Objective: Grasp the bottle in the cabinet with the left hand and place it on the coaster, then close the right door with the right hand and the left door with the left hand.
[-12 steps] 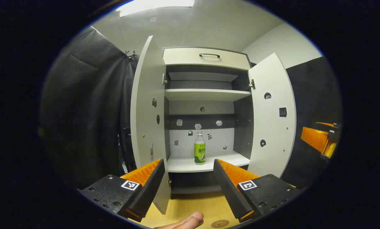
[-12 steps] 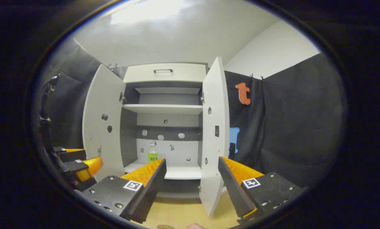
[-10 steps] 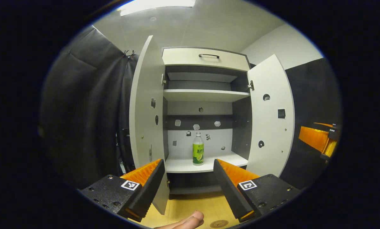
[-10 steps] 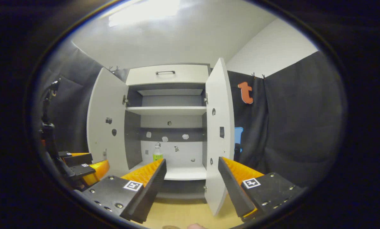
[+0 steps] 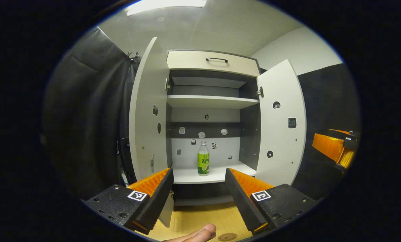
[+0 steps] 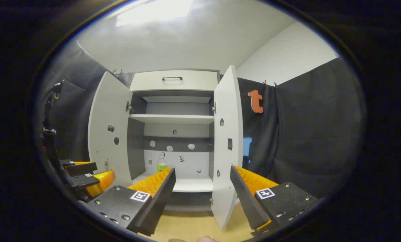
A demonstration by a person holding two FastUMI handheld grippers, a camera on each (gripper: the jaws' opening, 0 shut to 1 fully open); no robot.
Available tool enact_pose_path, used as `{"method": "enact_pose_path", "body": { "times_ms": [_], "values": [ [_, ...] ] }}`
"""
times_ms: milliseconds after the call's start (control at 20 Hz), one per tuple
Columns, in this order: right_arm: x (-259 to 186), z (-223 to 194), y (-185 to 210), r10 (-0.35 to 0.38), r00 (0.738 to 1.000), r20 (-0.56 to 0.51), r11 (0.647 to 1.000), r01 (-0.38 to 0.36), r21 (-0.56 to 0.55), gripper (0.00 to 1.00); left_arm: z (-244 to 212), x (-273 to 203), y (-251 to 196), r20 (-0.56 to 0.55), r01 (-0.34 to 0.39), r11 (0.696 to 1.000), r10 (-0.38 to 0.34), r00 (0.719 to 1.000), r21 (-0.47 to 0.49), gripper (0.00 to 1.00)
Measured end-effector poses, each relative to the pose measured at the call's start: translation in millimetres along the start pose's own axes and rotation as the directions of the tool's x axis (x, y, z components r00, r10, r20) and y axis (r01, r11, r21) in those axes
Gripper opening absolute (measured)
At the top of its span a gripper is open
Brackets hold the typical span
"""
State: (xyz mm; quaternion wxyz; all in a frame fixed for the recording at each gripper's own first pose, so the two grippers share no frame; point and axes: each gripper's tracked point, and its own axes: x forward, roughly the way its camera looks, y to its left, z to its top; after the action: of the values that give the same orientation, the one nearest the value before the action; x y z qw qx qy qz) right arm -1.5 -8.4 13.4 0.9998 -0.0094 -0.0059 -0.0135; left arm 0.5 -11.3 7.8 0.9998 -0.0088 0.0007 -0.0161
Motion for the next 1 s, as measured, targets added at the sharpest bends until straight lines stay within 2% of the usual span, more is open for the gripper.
{"method": "enact_pose_path", "body": {
  "times_ms": [50, 100, 300, 650, 850, 900, 950, 1000],
  "values": [
    [-0.4, 0.7, -1.8, 0.007, 1.000, 0.000, 1.000, -0.007, 0.000, 0.94, 1.3, -1.2, -1.0, 0.003, -0.007, 1.000, 0.007, 1.000, -0.003, 0.97],
    [0.5, 1.1, -5.2, 0.010, 1.000, 0.001, 1.000, -0.010, -0.004, 0.98, 1.6, -1.9, -2.8, 0.004, -0.015, 1.000, 0.015, 1.000, -0.002, 0.97],
    [1.8, -0.8, -19.2, 0.028, 1.000, 0.000, 0.999, -0.028, -0.018, 0.98, 3.0, -7.1, -11.6, -0.003, -0.052, 0.999, 0.052, 0.999, 0.009, 0.97],
    [6.3, -4.0, -38.1, 0.104, 0.995, 0.003, 0.994, -0.104, -0.037, 0.98, -0.3, -4.2, -37.7, -0.016, -0.097, 0.995, 0.097, 0.995, 0.004, 0.97],
    [18.5, -12.7, -37.6, 0.109, 0.994, -0.003, 0.994, -0.109, -0.024, 0.98, -10.7, 20.4, -43.5, -0.031, -0.091, 0.995, 0.092, 0.995, 0.027, 0.97],
    [24.2, -15.1, -35.6, 0.110, 0.994, -0.008, 0.994, -0.110, -0.015, 0.94, -13.1, 30.4, -44.0, -0.029, -0.090, 0.996, 0.091, 0.995, 0.027, 0.97],
    [29.0, -16.3, -33.5, 0.112, 0.994, -0.008, 0.994, -0.112, -0.015, 0.94, -15.3, 41.5, -44.2, -0.029, -0.086, 0.996, 0.087, 0.996, 0.023, 0.97],
    [35.2, -17.5, -31.2, 0.110, 0.994, -0.007, 0.994, -0.110, -0.022, 0.98, -18.0, 52.8, -44.8, -0.031, -0.078, 0.997, 0.078, 0.996, 0.017, 0.97]
  ]
}}
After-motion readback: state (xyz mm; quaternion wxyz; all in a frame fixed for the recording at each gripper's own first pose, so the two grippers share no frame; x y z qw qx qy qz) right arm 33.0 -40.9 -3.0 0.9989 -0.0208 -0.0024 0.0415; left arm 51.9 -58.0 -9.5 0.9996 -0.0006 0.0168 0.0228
